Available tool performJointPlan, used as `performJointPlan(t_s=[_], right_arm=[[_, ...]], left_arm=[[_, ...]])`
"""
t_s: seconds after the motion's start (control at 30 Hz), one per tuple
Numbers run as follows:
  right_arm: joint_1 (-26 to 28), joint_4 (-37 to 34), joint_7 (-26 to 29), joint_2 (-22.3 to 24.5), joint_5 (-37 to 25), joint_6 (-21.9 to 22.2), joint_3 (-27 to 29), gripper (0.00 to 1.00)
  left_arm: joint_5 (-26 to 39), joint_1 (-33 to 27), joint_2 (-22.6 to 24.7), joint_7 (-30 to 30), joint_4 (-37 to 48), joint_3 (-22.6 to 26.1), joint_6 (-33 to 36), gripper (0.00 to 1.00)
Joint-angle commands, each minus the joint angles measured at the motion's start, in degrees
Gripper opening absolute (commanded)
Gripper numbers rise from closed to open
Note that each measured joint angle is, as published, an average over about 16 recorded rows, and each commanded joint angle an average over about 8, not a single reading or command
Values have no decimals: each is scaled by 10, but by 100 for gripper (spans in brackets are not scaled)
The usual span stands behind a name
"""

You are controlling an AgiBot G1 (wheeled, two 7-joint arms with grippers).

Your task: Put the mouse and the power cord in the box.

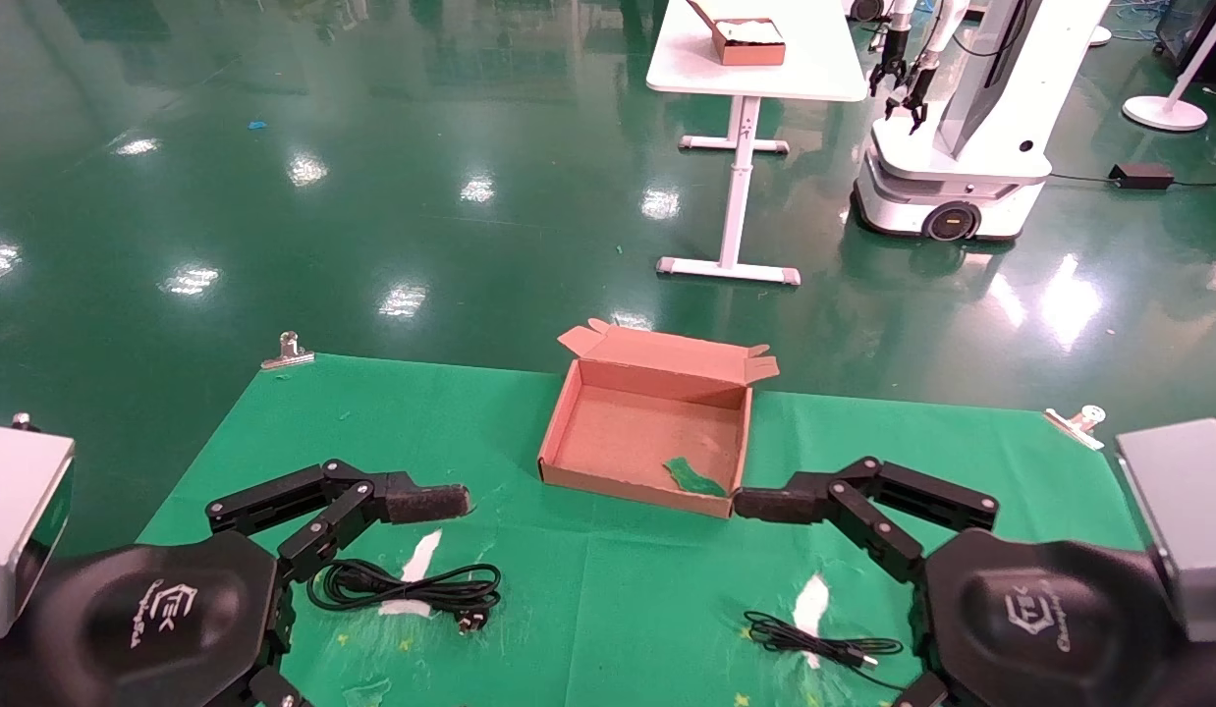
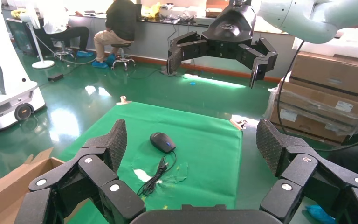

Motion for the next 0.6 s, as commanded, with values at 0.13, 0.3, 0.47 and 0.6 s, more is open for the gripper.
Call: performJointPlan(t_s=[0.13,0.3,0.47,0.6], right_arm=[[0,0,0,0,0,0,0,100],[0,0,0,0,0,0,0,100],[0,0,0,0,0,0,0,100],[0,0,0,0,0,0,0,100]], left_arm=[[0,0,0,0,0,0,0,100],[0,0,0,0,0,0,0,100],[0,0,0,0,0,0,0,100],[0,0,0,0,0,0,0,100]])
